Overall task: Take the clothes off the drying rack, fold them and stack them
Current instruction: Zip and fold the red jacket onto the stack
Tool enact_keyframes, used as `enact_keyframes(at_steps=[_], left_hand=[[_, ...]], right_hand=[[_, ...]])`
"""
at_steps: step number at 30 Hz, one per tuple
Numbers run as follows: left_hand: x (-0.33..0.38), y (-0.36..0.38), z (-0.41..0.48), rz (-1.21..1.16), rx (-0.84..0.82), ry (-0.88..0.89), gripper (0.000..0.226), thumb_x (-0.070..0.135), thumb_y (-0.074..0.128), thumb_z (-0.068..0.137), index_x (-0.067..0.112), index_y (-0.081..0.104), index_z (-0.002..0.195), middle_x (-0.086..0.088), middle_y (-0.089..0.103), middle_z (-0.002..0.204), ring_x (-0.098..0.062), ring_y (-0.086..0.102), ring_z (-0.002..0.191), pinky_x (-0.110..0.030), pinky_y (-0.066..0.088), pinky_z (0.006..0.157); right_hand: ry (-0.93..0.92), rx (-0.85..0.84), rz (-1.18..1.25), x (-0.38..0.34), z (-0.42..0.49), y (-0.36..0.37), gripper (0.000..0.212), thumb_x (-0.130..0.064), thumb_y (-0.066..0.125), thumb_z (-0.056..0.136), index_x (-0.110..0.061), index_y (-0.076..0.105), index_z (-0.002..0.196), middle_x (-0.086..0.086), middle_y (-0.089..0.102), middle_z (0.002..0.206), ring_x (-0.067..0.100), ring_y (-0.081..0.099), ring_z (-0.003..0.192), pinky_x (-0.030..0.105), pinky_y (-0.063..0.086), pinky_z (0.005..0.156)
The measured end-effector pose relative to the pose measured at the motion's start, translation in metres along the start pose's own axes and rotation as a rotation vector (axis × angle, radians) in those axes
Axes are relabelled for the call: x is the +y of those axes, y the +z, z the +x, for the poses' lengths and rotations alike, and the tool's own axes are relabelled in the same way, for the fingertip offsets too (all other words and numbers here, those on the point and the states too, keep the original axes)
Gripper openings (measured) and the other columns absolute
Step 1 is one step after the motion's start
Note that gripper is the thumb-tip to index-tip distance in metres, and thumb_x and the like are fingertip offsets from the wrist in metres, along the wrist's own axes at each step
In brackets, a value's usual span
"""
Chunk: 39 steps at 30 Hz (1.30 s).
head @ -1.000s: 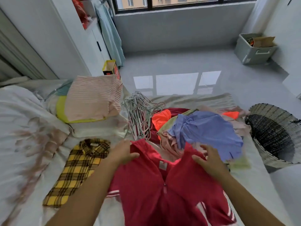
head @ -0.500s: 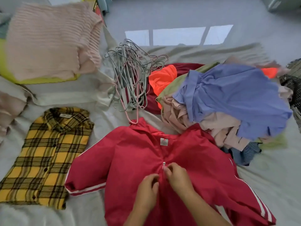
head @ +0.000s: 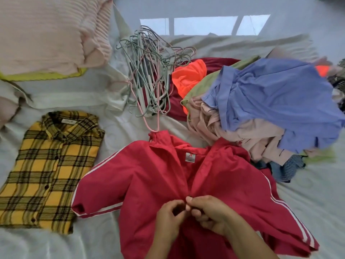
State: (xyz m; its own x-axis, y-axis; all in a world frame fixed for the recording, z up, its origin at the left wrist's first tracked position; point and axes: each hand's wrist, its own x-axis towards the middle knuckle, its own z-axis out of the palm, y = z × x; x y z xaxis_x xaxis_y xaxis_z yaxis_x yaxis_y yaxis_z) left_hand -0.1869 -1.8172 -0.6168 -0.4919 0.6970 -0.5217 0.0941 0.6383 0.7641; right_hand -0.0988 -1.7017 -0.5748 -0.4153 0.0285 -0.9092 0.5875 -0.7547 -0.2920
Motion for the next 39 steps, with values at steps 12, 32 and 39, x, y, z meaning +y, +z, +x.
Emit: enact_keyframes(at_steps=[12, 32, 39], left_hand=[[-0.002, -0.008, -0.028, 0.315, 0.236, 0.442, 0.012, 0.036, 0.055, 0.075, 0.029, 0.046, 0.077, 0.010, 0.048, 0.066, -0.002, 0.042, 0.062, -0.013, 0.033, 0.059], [0.080, -0.026, 0.019, 0.901, -0.046, 0.361, 0.073, 0.073, 0.026, 0.062, 0.017, 0.065, 0.084, -0.001, 0.060, 0.089, -0.022, 0.053, 0.089, -0.034, 0.041, 0.077], [0.090, -0.024, 0.037, 0.730, -0.369, 0.463, 0.039, 0.040, 0.043, 0.096, 0.007, 0.053, 0.077, -0.014, 0.065, 0.088, -0.033, 0.057, 0.089, -0.037, 0.038, 0.071]], right_hand=[[0.122, -0.053, 0.388, -0.015, -0.035, 0.029, 0.031, -0.013, 0.046, 0.095, -0.002, 0.054, 0.068, -0.003, 0.042, 0.042, 0.001, 0.029, 0.025, 0.010, 0.014, 0.023], [-0.412, 0.221, -0.265, 0.048, -0.038, 0.043, 0.034, -0.016, 0.044, 0.098, -0.015, 0.049, 0.065, -0.004, 0.047, 0.040, 0.002, 0.034, 0.036, 0.017, 0.026, 0.043], [-0.426, 0.305, -0.232, 0.048, -0.042, 0.037, 0.034, -0.018, 0.046, 0.096, -0.016, 0.052, 0.063, -0.004, 0.046, 0.038, 0.003, 0.036, 0.037, 0.020, 0.030, 0.047]])
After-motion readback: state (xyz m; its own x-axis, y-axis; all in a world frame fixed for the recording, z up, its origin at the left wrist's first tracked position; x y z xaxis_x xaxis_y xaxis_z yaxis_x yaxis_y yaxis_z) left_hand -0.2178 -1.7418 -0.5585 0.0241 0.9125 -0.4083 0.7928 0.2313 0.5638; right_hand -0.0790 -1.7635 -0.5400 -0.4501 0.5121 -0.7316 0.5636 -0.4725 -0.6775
